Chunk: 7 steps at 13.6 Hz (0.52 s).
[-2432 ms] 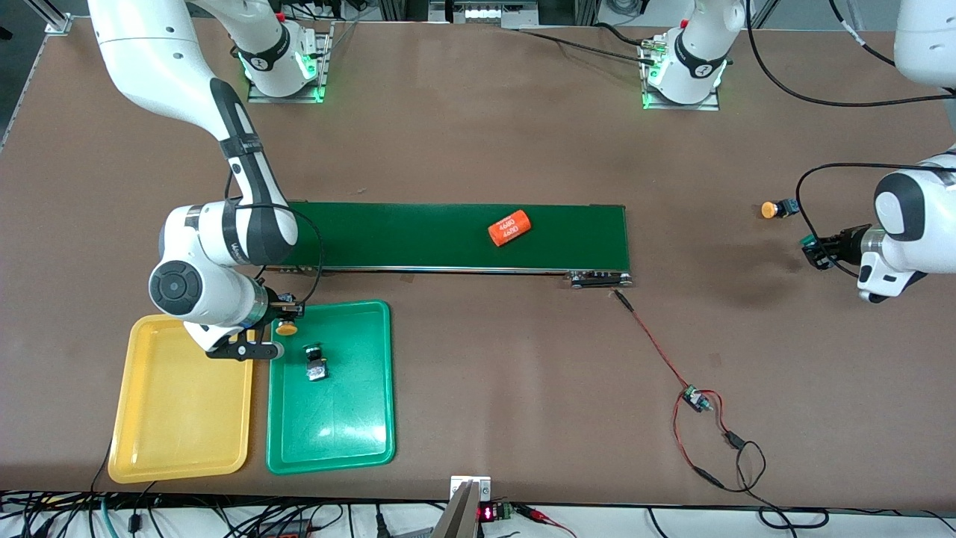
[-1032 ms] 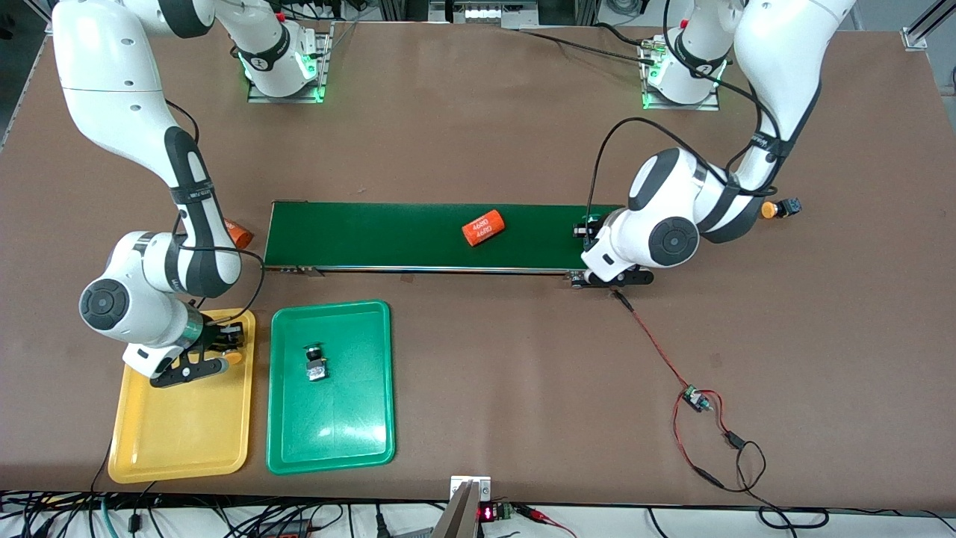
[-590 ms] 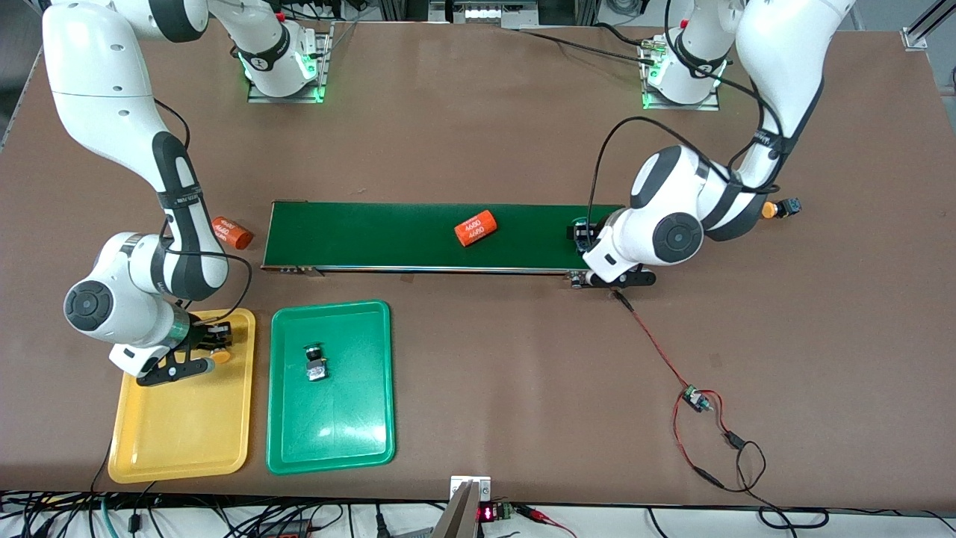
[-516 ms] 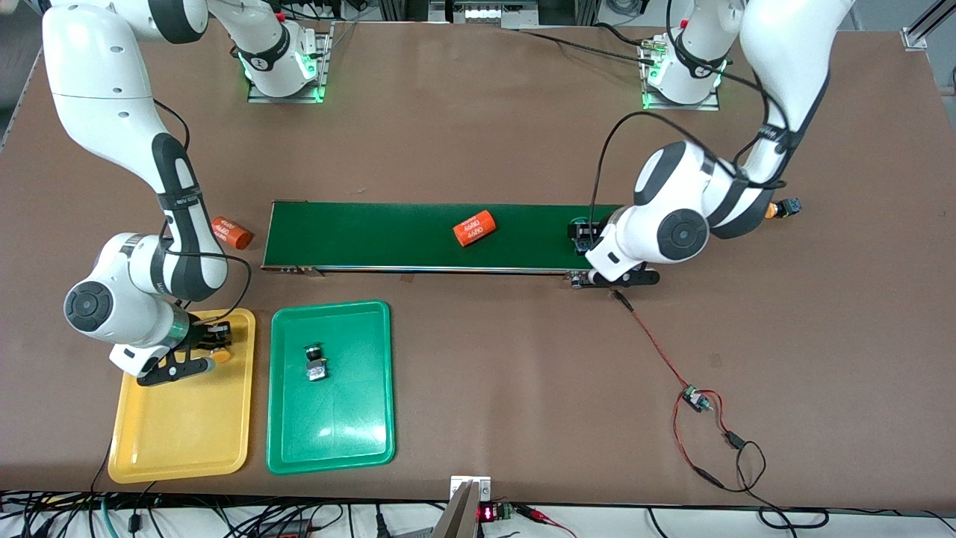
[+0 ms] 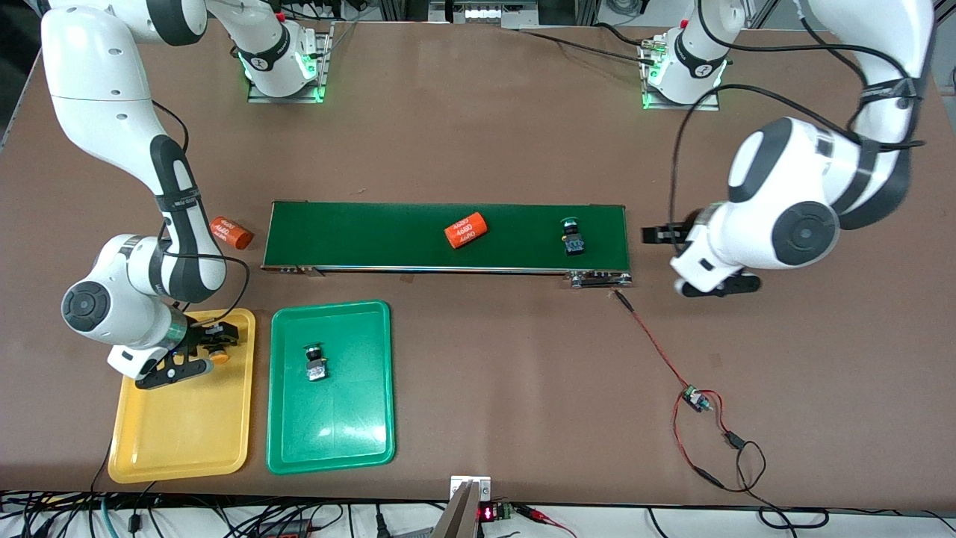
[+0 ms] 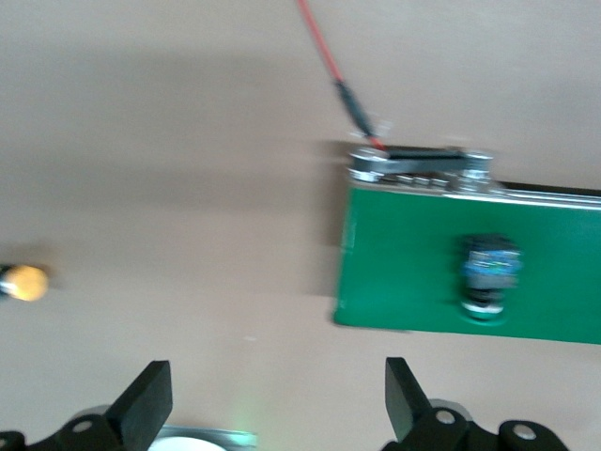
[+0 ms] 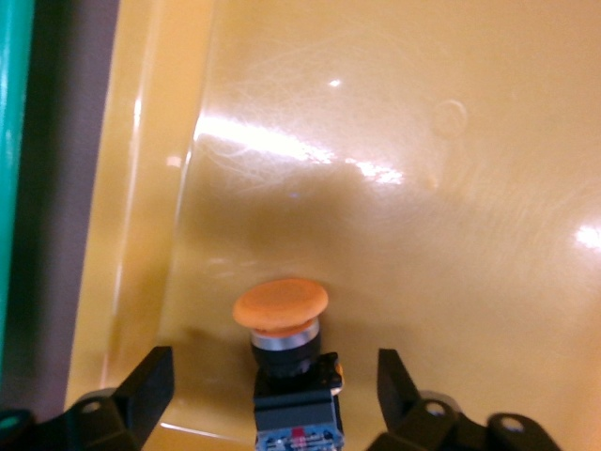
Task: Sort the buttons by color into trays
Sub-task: 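Lower the yellow switch into the yellow tray while the left gripper places a switch, then open the right gripper over the yellow tray while the left gripper withdraws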
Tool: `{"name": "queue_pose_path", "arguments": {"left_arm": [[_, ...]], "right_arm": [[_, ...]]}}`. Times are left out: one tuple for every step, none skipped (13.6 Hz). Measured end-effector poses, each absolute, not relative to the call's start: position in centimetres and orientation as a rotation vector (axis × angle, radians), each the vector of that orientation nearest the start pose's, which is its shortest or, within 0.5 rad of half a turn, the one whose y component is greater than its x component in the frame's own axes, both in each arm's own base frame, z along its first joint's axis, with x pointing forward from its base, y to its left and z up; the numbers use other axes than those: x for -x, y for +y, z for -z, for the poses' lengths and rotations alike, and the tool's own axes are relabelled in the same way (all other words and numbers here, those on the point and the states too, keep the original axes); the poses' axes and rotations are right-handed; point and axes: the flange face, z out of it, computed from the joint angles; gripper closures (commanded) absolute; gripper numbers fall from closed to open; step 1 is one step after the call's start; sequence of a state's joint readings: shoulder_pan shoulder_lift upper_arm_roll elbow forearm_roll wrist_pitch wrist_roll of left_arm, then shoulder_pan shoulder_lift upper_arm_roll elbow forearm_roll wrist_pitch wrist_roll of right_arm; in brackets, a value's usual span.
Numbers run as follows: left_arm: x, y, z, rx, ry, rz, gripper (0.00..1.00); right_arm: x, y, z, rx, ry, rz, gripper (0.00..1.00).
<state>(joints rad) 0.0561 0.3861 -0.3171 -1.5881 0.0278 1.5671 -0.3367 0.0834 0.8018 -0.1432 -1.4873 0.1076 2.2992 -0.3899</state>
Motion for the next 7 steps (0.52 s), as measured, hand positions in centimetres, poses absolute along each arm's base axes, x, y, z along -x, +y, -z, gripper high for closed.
{"name": "queue_pose_path", "arguments": {"left_arm": [[-60.7, -11.8, -39.5, 3.034, -0.047, -0.61, 0.0], [-61.0, -9.7, -39.2, 3.016, 0.009, -0.614, 0.0], [-61.3, -7.3, -38.9, 3.003, 0.066, -0.621, 0.0], [-61.5, -4.9, -38.7, 2.995, 0.117, -0.631, 0.0], [-61.5, -2.5, -38.4, 2.992, 0.139, -0.653, 0.0], [-61.2, -0.1, -37.8, 2.987, 0.135, -0.689, 0.0], [-60.7, 2.1, -36.8, 2.978, 0.105, -0.735, 0.0]], "right_arm": [[-71.7, -2.0, -20.7, 3.123, -0.482, 0.001, 0.0], [-71.7, -1.7, -21.7, 3.116, -0.486, -0.019, 0.0], [-71.7, -1.3, -23.1, 3.108, -0.484, -0.034, 0.0], [-71.6, -0.7, -25.0, 3.103, -0.469, -0.049, 0.0], [-71.4, 0.2, -27.0, 3.097, -0.45, -0.067, 0.0], [-71.0, 1.4, -29.1, 3.092, -0.426, -0.091, 0.0], [-70.4, 2.8, -31.1, 3.088, -0.39, -0.128, 0.0]]}}
